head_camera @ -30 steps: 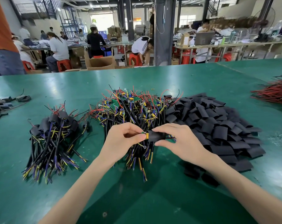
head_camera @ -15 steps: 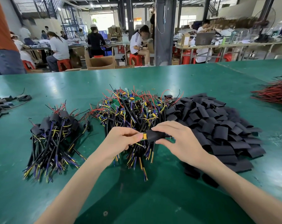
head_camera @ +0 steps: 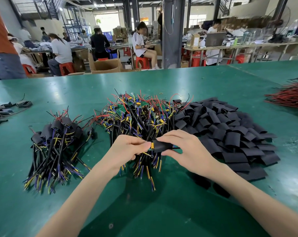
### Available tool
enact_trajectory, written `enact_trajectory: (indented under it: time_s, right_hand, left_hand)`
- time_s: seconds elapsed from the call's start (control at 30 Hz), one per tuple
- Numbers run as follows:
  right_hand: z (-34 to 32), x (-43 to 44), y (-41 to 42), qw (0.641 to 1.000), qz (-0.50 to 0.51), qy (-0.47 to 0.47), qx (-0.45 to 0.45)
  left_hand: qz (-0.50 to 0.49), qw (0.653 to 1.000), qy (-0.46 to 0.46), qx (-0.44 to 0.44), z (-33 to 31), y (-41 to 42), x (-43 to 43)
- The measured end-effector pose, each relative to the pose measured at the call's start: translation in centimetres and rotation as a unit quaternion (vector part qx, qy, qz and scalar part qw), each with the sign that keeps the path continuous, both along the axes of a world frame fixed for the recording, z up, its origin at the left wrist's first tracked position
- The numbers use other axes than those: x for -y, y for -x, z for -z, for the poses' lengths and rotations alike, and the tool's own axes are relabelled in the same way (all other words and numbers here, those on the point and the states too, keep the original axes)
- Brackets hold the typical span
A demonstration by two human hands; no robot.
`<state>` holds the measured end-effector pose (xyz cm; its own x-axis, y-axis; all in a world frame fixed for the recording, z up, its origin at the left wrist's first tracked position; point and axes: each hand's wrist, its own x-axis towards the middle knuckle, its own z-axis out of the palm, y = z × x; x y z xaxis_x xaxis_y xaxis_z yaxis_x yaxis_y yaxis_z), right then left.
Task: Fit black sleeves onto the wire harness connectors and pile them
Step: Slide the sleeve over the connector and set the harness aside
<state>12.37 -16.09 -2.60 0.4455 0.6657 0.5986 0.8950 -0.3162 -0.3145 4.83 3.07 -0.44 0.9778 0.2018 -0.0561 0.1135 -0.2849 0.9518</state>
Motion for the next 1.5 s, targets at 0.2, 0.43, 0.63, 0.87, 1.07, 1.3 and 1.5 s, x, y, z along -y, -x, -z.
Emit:
enact_trajectory:
  time_s: [0.2,0.43,0.63,0.87,1.07,1.3,1.5]
  right_hand:
    - [-0.5,0.0,-0.1,0.986,-0.02,-0.058,-0.158]
    - [-0.4,-0.1,0.4,0.995,-0.013,-0.041,-0.092]
    - [-0.4,-0.5,1.0,0.993,-0.018,-0.039,-0.113]
    - [-0.4,-0.2,0.6,0.995,-0.013,-0.04,-0.089]
    - [-0.2,-0.2,0.4,0.993,-0.017,-0.042,-0.111]
    - [-0.6,0.7,-1.2,0.984,0.174,-0.02,-0.023]
    - [-1.5,3.3,-3.6,0.898,0.429,0.074,-0.067]
  left_hand:
    - [0.0,0.998,-0.022,0.052,-0.3,0.1,0.0]
    - [0.005,1.0,0.011,0.019,-0.2,0.1,0.0]
    - [0.019,0.995,-0.068,0.063,0.1,0.2,0.5]
    - [0.006,0.999,-0.01,0.044,0.3,-0.1,0.0]
    - [-0.017,0.998,-0.023,0.064,0.1,0.0,0.2]
    - [-0.274,0.881,-0.209,0.323,-2.5,0.4,-3.4]
    - [-0.481,0.762,-0.405,0.152,-1.6,1.0,-11.2]
